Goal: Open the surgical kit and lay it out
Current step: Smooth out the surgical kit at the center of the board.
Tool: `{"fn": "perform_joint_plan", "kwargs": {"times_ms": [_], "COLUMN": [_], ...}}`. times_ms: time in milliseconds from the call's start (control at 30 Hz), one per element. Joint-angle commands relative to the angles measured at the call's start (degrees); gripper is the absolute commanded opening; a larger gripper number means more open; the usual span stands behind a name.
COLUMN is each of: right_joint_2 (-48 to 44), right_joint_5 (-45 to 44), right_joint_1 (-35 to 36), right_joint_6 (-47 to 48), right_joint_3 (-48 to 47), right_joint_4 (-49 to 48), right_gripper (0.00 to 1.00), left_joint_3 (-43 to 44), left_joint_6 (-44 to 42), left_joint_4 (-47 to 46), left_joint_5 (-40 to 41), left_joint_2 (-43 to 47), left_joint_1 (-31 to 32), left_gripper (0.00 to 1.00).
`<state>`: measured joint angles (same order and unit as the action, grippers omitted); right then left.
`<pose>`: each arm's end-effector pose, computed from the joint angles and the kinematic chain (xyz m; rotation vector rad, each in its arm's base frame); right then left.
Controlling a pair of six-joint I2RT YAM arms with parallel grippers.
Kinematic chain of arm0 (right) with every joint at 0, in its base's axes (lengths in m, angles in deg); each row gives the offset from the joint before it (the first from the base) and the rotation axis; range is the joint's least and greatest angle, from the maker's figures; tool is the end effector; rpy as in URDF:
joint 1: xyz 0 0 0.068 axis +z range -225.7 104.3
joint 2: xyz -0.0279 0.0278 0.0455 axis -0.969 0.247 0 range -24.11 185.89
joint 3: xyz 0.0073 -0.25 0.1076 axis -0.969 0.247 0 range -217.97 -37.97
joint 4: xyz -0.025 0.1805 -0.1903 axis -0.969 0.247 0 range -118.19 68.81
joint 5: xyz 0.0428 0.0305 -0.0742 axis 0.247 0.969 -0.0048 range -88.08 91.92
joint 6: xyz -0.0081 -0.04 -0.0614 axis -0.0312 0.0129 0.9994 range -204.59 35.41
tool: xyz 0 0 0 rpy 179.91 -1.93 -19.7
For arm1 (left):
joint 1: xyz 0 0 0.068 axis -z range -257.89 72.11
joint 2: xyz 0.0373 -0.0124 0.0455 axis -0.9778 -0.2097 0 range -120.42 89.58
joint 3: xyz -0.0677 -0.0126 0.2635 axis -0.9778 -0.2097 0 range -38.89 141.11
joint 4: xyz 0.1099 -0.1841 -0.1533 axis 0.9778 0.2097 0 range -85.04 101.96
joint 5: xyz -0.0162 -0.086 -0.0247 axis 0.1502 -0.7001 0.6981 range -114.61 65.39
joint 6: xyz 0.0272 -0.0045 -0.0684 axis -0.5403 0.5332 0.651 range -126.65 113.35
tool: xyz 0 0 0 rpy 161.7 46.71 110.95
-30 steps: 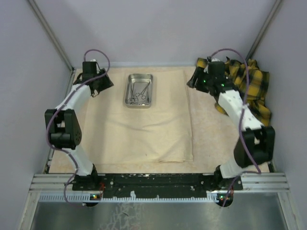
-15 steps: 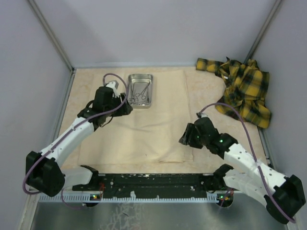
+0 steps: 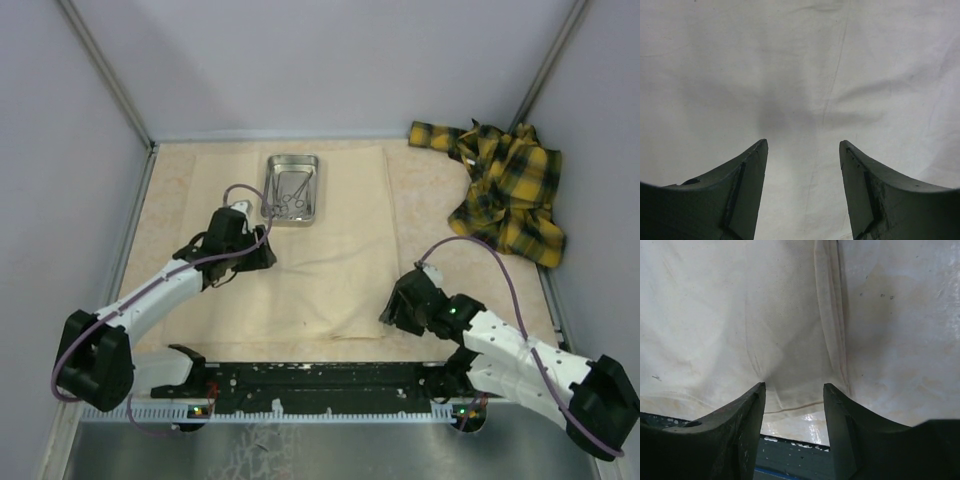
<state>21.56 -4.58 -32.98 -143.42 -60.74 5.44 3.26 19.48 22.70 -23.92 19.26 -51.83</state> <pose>0.1234 0.1045 0.1482 0.4143 2.6067 0.5198 0.2446 -0.1188 0.2004 -0.0074 2.4131 -0.4168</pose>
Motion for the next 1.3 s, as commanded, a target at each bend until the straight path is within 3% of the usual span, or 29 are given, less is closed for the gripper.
{"fn": "perform_joint_plan", "kwargs": {"times_ms": [0,133,267,567,767,800,900,1000,1133,1267], "right_joint_2": [2.8,8.2,13.8,18.2,21.9,22.4,22.3,19.6,15.3,14.3], "right_joint_5": [-4.9,-6.5,-8.9,-13.4,-17.0,-17.5,-17.7,-17.3,-16.7,-16.5], "right_joint_1": [3.3,5.4,8.1,10.4,11.9,12.7,14.8,15.3,15.6,15.7], "right_joint_6": [-4.7,-5.6,-6.4,-4.2,-0.8,-0.8,-2.4,-4.2,-6.7,-7.9], "right_joint_3": [-0.8,-2.4,-5.0,-14.1,-24.1,-25.4,-26.0,-22.7,-16.9,-13.7], "right_joint_4": [-3.3,-4.5,-4.1,3.5,11.5,12.6,14.6,15.7,16.4,16.4], "right_gripper": [0.50,0.50,0.44,0.00,0.00,0.03,0.32,0.46,0.60,0.68], "left_joint_3": [-0.9,-1.7,-2.4,-3.1,-3.4,-3.4,-3.3,-3.3,-3.5,-3.3], "left_joint_6": [0.3,0.3,0.0,-0.5,-0.9,-0.9,-1.2,-1.2,-1.1,-1.2], "left_joint_4": [-4.4,-5.4,-6.4,-7.0,-7.4,-7.5,-7.4,-7.2,-7.5,-7.8], "left_joint_5": [-0.1,-0.6,-0.9,-1.5,-1.9,-2.1,-2.3,-2.6,-3.4,-3.8], "left_joint_2": [-0.9,-1.9,-1.6,-1.1,-1.1,-1.1,-1.1,-0.9,-0.5,-0.8], "left_joint_1": [0.4,0.5,0.5,0.5,0.5,0.5,0.5,0.5,0.5,0.5], "left_gripper": [0.66,0.65,0.65,0.63,0.62,0.63,0.63,0.63,0.63,0.62]}}
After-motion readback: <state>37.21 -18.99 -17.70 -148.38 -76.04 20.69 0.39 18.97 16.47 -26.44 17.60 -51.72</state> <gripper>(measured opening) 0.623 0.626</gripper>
